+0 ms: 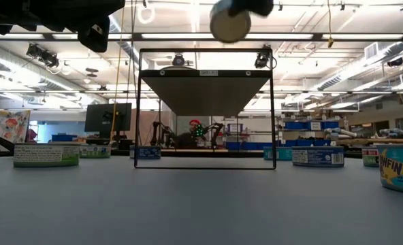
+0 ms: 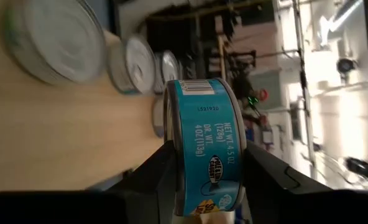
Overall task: Stack canned seafood by type on shelf
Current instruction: Put the yellow-blue tuna can on the shelf
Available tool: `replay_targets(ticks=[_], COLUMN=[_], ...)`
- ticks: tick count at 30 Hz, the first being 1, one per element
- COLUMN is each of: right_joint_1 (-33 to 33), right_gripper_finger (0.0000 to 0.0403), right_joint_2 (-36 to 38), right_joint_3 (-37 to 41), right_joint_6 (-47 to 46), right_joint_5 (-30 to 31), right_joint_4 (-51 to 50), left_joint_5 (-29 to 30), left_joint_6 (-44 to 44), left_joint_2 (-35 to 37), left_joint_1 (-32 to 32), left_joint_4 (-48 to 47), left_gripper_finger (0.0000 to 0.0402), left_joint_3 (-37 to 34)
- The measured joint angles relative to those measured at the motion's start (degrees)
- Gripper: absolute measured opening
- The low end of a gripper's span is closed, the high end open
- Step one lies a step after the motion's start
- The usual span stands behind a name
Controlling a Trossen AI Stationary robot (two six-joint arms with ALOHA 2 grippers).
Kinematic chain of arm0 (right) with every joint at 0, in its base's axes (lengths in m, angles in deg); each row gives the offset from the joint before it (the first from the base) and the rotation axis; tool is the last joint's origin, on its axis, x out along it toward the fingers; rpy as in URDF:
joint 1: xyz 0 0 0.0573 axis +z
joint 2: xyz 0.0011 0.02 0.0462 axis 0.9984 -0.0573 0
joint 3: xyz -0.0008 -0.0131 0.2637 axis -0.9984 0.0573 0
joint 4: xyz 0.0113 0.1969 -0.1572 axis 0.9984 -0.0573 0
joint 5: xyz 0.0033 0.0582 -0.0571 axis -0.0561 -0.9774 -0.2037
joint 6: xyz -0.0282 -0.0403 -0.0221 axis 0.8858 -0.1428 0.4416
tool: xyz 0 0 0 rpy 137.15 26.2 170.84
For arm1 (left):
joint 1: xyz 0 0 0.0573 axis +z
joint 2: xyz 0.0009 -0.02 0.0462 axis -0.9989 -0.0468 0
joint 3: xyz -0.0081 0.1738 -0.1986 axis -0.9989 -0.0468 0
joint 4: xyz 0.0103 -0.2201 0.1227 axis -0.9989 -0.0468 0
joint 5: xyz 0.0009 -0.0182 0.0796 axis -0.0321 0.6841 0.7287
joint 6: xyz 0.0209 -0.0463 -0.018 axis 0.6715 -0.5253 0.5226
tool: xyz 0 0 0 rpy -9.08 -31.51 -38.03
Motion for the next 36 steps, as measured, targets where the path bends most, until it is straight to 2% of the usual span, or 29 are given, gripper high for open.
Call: replay_targets(ticks=[10,13,17,21,25,29,36], right_joint_1=[-10.0,-12.8,-15.6,-17.0,-17.8,-18.5,-19.7], right_gripper_finger=[0.0145,0.0145,0.0145,0.0145,0.0145,0.0147,0.0179], right_joint_2=[-0.1,-0.1,-0.1,0.0,0.1,0.2,0.3], right_joint_3=[9.4,11.9,14.6,16.1,16.2,16.1,16.1], right_joint_6=[3.7,6.7,14.3,22.8,27.8,28.6,27.9], right_joint_5=[0.3,-1.4,-4.3,-9.4,-12.0,-13.0,-13.6], right_joint_4=[2.3,5.5,14.9,25.6,31.5,32.1,32.1], left_joint_5=[0.0,0.0,0.0,0.0,0.0,0.0,0.0], left_joint_6=[0.5,1.0,1.0,1.0,1.0,1.0,1.0], left_joint_2=[0.0,0.0,0.0,0.0,0.0,0.0,0.0], left_joint_1=[0.0,0.0,0.0,0.0,0.0,0.0,0.0], left_joint_4=[-0.1,-0.1,-0.3,-0.4,-0.5,-0.7,-0.8], left_gripper_finger=[0.0014,0.0014,0.0014,0.0014,0.0014,0.0014,0.0014], left_joint_3=[0.0,0.0,0.0,0.0,0.0,0.0,0.0])
